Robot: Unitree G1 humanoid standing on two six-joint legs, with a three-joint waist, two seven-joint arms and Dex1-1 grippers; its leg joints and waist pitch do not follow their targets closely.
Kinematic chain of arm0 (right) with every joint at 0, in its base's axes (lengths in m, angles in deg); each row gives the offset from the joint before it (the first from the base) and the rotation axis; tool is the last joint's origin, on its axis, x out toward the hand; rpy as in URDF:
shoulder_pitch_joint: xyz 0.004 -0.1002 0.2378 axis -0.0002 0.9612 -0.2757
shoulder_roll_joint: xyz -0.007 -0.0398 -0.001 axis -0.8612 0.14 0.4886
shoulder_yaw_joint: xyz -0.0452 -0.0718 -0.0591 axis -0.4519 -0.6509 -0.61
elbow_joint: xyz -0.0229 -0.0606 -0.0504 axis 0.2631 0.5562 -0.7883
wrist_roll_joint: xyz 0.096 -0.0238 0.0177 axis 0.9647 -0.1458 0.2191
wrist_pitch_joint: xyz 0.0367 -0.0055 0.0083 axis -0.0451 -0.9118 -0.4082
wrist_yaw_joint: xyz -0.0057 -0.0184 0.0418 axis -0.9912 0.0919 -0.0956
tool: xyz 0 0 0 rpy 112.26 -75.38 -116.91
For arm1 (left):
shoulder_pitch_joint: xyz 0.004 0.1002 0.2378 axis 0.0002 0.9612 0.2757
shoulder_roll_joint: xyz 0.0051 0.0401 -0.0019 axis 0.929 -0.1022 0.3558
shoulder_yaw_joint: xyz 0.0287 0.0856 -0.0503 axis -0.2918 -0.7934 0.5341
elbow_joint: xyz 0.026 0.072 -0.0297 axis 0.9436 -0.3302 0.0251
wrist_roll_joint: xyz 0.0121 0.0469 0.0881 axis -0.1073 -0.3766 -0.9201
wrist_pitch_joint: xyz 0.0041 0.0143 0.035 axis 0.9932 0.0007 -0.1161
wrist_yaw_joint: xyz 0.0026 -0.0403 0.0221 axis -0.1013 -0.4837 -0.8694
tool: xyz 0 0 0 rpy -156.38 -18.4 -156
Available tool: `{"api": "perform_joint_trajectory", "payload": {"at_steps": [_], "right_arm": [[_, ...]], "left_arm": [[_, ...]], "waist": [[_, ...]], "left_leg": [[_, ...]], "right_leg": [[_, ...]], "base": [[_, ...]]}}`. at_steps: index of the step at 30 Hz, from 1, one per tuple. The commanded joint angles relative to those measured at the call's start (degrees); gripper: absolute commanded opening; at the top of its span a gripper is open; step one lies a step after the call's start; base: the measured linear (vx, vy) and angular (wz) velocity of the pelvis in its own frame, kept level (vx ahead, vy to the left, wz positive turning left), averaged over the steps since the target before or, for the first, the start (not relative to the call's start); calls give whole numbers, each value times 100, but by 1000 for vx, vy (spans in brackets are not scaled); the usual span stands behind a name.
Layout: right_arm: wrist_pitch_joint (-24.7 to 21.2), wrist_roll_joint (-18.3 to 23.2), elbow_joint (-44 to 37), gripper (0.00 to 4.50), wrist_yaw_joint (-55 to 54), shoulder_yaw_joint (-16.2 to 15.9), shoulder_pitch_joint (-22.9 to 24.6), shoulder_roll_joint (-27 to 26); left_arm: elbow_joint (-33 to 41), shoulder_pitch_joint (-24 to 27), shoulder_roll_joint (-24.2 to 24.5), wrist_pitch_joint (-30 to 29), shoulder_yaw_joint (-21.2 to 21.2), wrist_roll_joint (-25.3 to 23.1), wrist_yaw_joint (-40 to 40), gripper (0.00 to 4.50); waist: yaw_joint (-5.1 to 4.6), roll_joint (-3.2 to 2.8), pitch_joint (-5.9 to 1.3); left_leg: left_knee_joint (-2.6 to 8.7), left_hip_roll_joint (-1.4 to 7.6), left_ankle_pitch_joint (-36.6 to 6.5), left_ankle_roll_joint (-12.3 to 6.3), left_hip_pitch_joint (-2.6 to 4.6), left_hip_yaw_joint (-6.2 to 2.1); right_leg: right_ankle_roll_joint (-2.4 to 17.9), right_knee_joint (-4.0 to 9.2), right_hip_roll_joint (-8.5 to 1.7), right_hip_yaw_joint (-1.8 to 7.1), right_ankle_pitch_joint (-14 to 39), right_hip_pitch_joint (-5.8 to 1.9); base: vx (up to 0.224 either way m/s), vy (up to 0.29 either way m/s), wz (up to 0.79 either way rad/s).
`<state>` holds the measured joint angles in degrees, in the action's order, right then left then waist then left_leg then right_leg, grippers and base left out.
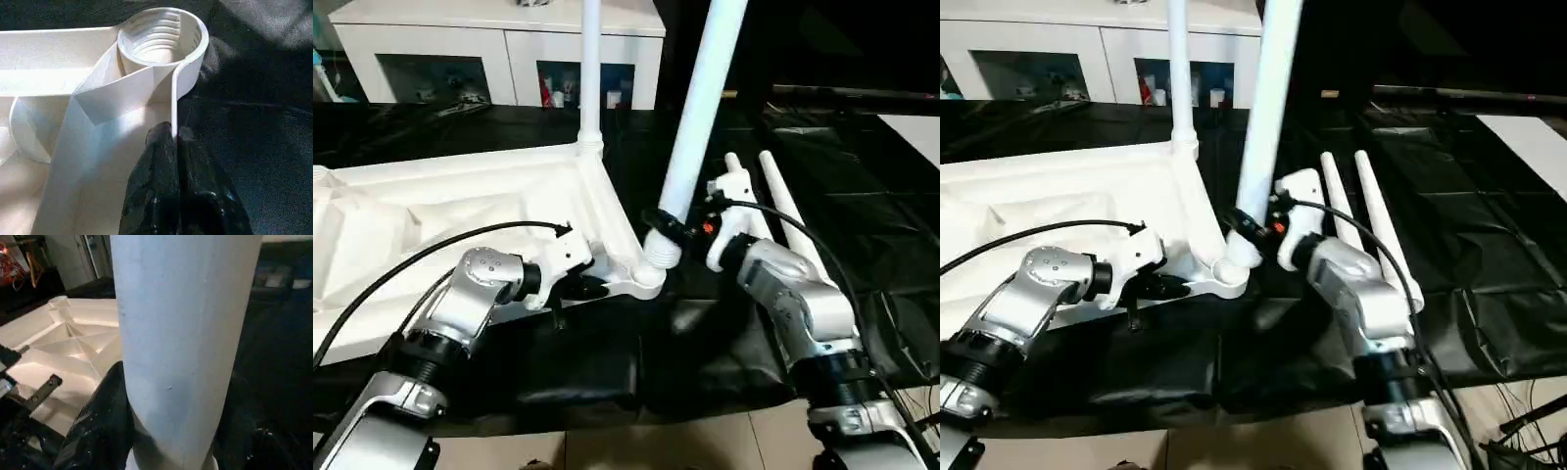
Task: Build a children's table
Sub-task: Insert table leg to table base
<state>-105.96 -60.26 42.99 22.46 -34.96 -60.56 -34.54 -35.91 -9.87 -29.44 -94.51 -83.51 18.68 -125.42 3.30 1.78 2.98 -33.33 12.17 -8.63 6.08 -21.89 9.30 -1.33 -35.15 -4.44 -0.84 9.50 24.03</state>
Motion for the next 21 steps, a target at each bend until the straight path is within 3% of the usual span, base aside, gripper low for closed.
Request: {"api": "perform_joint_trajectory", "payload": {"at_steps": [1,4,11,16,21], "right_arm": [[-57,52,126,186,83,4,-125,-11],[-24,-58,417,186,158,-92,-191,-58],[78,-106,735,186,203,-109,-251,-106],[199,-322,883,186,223,-221,-230,-43],[71,-249,703,186,304,-170,-165,79]], "left_arm": [[-124,265,-150,-227,-279,-129,156,0],[-68,263,-405,-393,-276,-170,437,0],[99,248,-552,-571,-238,-131,551,0],[171,302,-483,-573,-206,-199,511,0],[195,341,-392,-560,-196,-222,531,0]], "waist": [[-6,-40,-389],[0,-10,-382],[7,-8,-378],[0,-1,-390],[0,5,-399]], "left_leg": [[410,6,-1675,88,92,79],[407,10,-1752,59,99,89],[423,1,-1897,44,90,73],[423,-2,-1811,23,79,76],[423,0,-1791,3,83,76]], "right_leg": [[1148,379,-164,92,1124,-255],[1120,405,-171,94,1331,-245],[945,451,-189,90,1757,-231],[957,437,-177,87,1596,-233],[956,434,-172,85,1547,-242]], "base": [[0,0,0],[0,0,0],[0,0,0],[0,0,0],[0,0,0]]}}
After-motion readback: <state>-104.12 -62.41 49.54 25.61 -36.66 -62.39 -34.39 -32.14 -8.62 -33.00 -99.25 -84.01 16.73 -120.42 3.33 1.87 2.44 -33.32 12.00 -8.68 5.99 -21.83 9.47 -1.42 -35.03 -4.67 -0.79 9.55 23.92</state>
